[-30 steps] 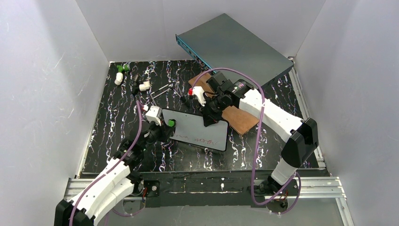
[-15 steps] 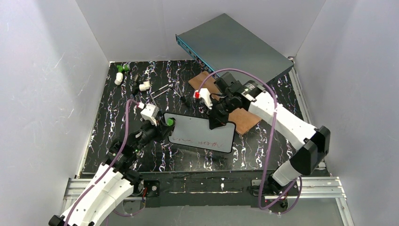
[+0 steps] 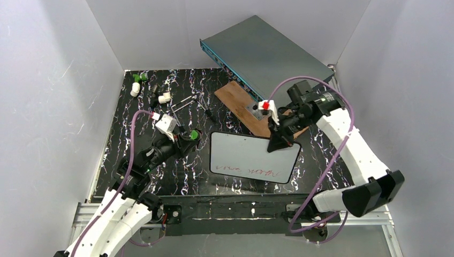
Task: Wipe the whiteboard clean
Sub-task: Erase the whiteboard using the whiteboard.
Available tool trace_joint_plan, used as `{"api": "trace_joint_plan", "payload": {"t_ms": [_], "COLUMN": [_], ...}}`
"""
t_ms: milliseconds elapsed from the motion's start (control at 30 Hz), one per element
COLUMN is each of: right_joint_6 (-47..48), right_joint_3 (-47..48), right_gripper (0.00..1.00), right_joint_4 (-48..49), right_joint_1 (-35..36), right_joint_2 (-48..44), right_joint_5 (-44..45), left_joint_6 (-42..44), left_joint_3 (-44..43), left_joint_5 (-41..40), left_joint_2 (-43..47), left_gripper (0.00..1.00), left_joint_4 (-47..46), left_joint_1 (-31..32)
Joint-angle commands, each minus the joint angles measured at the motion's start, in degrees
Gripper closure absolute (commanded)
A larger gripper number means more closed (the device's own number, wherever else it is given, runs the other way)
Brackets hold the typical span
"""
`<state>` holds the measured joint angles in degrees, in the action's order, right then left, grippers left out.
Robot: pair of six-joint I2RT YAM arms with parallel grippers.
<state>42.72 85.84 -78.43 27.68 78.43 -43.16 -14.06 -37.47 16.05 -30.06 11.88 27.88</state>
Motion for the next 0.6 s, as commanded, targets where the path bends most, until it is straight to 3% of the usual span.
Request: {"api": "trace_joint_plan", "payload": {"t_ms": [0,333,467,567], "right_joint_6": [2.8,-15.9,-19.1,-20.5], "right_joint_3": [-1.1,-9.2,-11.3,-13.5], "right_gripper": [0.99,0.99,0.99,0.99], "right_joint_4": [-1.6,15.7,18.5,19.9], "right_joint_1": [-5.0,-10.8,-11.3,-12.2], "right_joint_2": [-6.7,-14.2,-15.2,-16.0], "right_joint_5": [-9.1,-8.6,-9.3,-10.7], "left_joint_6": [-0.3,-3.1,-2.2,0.8], "left_joint_3": [-2.9,-4.3,-5.0,-5.6], "left_joint_5": [3.5,5.1,0.7,-7.3], "left_joint_2": [-2.6,-2.4,-5.7,-10.2], "left_gripper": [1.00,1.00,1.00,1.00], "left_joint_4": [1.1,-0.7,-0.6,-0.4], "left_joint_1": [-0.1,4.2,10.9,18.1]}}
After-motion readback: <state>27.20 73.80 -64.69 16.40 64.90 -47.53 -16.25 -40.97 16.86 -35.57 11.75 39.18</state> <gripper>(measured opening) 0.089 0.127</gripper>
